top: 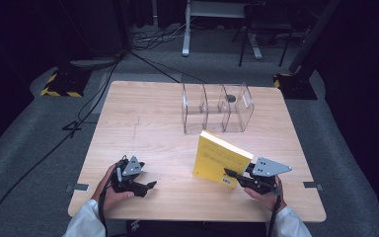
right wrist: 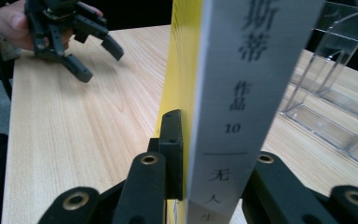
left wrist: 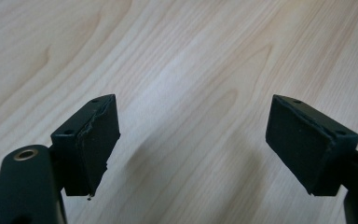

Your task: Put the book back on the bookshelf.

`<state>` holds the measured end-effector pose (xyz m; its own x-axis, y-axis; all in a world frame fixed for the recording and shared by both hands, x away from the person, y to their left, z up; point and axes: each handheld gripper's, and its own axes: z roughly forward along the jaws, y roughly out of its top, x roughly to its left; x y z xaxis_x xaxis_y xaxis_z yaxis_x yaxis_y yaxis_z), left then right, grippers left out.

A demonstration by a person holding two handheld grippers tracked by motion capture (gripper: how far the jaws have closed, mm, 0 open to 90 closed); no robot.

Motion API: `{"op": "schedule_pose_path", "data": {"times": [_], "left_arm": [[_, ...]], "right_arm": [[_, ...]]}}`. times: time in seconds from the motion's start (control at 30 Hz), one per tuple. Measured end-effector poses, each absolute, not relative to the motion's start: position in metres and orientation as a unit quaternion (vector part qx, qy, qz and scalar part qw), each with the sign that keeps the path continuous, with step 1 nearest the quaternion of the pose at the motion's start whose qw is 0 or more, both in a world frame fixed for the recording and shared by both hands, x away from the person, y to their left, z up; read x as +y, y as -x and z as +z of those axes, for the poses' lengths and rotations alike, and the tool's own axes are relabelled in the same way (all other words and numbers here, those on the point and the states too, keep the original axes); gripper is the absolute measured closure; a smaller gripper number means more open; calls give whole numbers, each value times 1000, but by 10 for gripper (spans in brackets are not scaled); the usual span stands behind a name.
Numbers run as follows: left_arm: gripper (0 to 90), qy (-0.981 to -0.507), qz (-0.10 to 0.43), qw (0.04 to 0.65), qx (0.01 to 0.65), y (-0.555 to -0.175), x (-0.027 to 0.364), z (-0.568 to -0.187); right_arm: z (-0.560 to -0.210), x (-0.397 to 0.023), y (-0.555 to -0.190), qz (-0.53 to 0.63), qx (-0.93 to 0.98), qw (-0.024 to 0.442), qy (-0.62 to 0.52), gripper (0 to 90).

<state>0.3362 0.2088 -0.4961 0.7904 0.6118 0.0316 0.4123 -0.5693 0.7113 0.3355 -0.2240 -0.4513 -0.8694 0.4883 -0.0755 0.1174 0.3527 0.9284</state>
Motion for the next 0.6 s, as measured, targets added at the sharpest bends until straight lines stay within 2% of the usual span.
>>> {"op": "schedule_pose_path", "data": {"times": [0.3,0.6], "left_arm": [[188,-857,143,366,334,-333,218,-499],[174,-867,124,353,329,-336,215,-504]], "right_arm": [[-448,-229,-336,533,799,184,-208,765],[-446,-235,-338,531,794,197,-221,765]]}}
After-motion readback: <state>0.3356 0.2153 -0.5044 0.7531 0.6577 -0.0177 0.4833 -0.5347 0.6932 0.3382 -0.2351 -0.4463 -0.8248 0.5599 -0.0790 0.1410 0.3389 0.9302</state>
